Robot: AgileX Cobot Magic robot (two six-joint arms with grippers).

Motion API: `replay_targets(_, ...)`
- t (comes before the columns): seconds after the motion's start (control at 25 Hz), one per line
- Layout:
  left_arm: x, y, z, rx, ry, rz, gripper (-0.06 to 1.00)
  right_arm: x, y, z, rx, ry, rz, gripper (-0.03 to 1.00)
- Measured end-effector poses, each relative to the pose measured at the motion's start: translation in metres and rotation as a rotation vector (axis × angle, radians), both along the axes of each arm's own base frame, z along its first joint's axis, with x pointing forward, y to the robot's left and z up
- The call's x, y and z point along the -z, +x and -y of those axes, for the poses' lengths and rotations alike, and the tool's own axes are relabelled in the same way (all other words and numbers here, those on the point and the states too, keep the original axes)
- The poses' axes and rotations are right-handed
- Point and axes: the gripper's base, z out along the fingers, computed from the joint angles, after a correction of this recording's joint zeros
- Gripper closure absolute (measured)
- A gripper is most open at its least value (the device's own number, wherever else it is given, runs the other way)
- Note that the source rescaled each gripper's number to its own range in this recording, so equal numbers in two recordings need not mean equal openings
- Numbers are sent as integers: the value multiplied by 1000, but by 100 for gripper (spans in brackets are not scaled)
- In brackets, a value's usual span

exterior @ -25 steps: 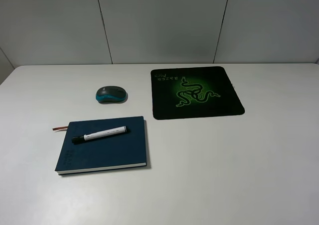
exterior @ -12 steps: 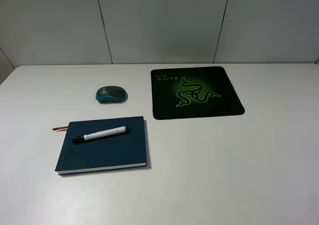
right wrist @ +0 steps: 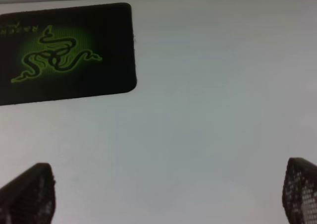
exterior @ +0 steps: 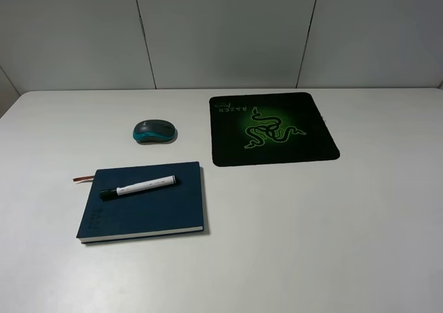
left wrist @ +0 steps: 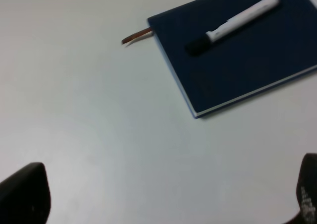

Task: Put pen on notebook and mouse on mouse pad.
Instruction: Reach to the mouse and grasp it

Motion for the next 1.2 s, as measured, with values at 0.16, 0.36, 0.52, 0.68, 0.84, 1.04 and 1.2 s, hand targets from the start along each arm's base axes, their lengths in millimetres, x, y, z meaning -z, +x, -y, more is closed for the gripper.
replay_targets(0.16, 4, 3, 0, -63, 0, 1, -5, 0, 0, 0, 0, 0, 0, -3)
replay_targets(0.36, 11, -1, -1, -121, -10, 51, -5, 0, 0, 0, 0, 0, 0, -3)
replay_targets(0.52, 12, -11, -2, -156, -20, 133, -5, 0, 0, 0, 0, 0, 0, -3)
replay_targets(0.68, 12, -16, -2, -183, -20, 175, -5, 0, 0, 0, 0, 0, 0, -3)
replay_targets(0.84, 12, -16, -1, -175, -22, 178, -5, 0, 0, 0, 0, 0, 0, -3)
replay_targets(1.04, 12, -16, -1, -173, -19, 178, -5, 0, 0, 0, 0, 0, 0, -3)
replay_targets(1.2, 12, -16, -1, -173, -19, 178, -5, 0, 0, 0, 0, 0, 0, -3)
